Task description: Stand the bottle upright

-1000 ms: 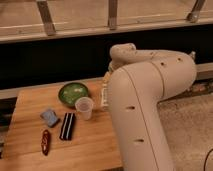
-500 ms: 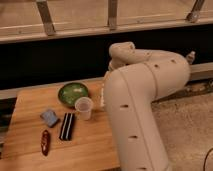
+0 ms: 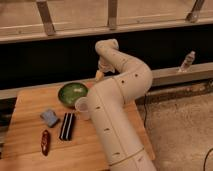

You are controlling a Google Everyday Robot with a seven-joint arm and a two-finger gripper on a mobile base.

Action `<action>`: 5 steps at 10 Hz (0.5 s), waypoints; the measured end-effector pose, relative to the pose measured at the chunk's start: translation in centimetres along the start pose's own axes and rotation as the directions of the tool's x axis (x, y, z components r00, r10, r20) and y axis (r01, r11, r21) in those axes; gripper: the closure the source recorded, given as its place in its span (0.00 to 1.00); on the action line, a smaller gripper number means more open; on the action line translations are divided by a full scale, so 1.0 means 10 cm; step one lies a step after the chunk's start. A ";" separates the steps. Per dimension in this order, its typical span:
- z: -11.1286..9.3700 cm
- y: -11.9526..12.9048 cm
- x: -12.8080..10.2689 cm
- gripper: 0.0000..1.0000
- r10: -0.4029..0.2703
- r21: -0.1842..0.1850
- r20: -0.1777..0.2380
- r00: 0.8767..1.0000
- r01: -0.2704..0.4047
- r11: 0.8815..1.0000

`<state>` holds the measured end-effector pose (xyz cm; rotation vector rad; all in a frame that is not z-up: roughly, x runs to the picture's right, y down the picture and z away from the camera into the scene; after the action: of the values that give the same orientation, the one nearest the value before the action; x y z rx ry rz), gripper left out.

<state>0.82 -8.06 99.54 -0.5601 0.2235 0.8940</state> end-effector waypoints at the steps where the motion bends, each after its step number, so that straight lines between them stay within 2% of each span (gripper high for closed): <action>1: 0.05 0.00 -0.01 0.20 0.002 -0.005 -0.016 1.000 -0.002 1.000; 2: 0.08 0.00 0.01 0.20 0.004 -0.008 -0.030 1.000 -0.004 1.000; 5: 0.09 0.01 0.01 0.20 0.003 -0.009 -0.034 0.999 -0.003 1.000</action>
<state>0.77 -7.51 100.20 -0.5840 0.2508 0.8893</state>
